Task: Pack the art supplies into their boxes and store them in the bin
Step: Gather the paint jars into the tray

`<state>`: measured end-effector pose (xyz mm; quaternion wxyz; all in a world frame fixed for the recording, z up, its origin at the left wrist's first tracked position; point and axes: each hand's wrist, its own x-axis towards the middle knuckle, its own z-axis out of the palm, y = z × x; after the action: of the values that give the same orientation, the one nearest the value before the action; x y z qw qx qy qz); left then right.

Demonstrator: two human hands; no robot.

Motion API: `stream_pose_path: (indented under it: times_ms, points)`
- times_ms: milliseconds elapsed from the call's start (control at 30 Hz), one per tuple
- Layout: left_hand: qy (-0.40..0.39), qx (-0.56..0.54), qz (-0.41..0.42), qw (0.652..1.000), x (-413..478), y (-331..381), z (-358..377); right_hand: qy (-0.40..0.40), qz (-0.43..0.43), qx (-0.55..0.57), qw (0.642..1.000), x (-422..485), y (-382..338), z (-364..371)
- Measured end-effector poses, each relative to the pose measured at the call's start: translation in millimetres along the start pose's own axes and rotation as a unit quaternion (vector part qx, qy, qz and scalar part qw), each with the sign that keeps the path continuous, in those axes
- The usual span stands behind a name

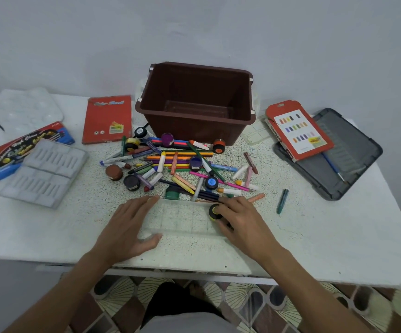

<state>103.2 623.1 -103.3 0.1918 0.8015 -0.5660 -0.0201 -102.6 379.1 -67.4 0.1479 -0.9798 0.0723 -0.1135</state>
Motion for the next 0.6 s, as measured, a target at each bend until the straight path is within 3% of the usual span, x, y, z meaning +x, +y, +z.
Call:
stream_pose_path:
  times_ms: [333, 600]
  points:
    - [0.005, 0.0, 0.006, 1.0, 0, 0, -1, 0.031, 0.072, 0.079, 0.994, 19, -4, -12]
    - [0.003, 0.0, 0.004, 1.0, 0, 1, -1, 0.051, 0.116, 0.045, 0.991, 56, -4, -7]
